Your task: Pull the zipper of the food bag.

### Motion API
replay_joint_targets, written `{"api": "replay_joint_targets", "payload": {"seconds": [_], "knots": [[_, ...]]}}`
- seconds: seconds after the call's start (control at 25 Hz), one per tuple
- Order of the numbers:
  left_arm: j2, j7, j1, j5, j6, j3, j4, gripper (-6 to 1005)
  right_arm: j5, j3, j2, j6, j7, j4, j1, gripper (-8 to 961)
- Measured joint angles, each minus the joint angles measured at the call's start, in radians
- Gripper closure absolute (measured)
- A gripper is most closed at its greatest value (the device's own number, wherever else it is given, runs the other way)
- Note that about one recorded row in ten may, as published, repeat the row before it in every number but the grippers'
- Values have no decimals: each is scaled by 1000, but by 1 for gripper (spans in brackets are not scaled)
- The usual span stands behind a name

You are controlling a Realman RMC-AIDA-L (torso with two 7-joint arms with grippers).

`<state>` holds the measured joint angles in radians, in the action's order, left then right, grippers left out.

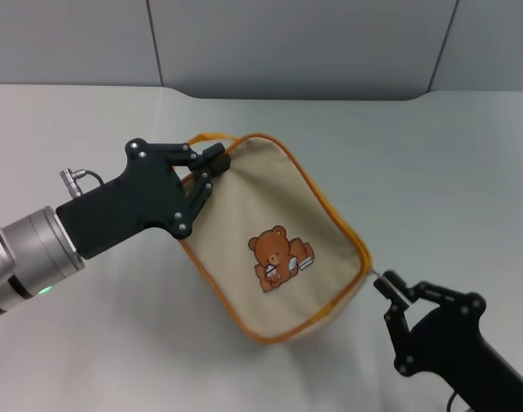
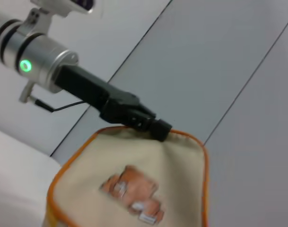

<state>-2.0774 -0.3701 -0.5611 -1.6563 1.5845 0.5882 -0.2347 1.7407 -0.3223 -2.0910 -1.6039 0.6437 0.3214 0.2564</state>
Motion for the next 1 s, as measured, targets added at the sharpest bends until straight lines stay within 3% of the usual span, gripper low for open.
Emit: {"api": "replay_joint_targets", "payload": {"seconds": [0.24,0.32,0.36,0.52,0.68,0.8,0.88,1.0], "knots": [[-3,-49,12,5,-40,-28,92,945,-1,46,6,-30,-188,-22,10,845],[-3,-44,16,5,-62,-32,128,945,3,42,8,-63,-412,-96,25,835],[-3,-42,17,5,-72,-34,145,945,3,42,8,-63,-412,-96,25,800],[-3,-40,23,5,-76,-34,177,945,46,3,9,-136,-811,-284,48,662],[-2,-97,40,6,-35,-38,178,911,147,-79,10,-216,-1283,-570,91,519],[3,-145,47,6,-6,-40,161,877,168,-114,11,-224,-1408,-655,106,412],[5,-201,54,1,26,-25,121,854,178,-160,12,-227,-1476,-709,115,193],[6,-306,76,-3,80,46,17,776,181,-225,12,-229,-1525,-761,127,145]]}}
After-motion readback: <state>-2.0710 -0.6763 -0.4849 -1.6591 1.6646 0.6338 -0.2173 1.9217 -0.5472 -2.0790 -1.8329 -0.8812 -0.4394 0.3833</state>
